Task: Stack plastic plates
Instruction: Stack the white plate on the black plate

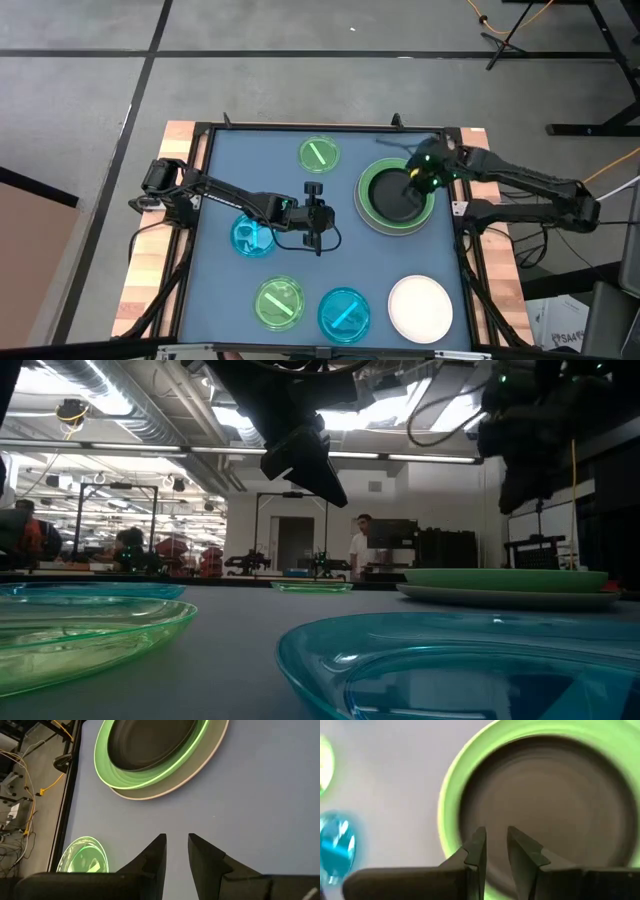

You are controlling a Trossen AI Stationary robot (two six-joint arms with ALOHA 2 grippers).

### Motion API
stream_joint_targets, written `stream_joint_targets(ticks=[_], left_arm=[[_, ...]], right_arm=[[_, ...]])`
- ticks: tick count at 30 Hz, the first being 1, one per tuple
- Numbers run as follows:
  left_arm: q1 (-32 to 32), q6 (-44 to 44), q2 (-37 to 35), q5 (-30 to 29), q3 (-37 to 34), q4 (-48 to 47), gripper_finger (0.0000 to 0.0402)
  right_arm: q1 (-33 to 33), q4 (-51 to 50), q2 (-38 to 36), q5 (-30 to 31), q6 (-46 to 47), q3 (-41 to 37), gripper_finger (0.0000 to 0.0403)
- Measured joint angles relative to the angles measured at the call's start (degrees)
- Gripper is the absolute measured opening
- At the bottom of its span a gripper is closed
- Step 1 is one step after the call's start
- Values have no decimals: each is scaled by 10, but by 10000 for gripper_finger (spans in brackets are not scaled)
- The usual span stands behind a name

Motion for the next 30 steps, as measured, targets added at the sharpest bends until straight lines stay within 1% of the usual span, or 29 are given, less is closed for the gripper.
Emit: stream_joint_targets(ticks=[8, 21, 30], left_arm=[[0, 0, 0, 0, 0, 0, 73], [0, -3, 0, 0, 0, 0, 73], [0, -4, 0, 0, 0, 0, 73]], right_arm=[[173, 3, 0, 52, 18, 0, 67], [400, 3, 2, 113, 90, 0, 67], [556, 34, 28, 161, 165, 0, 67]])
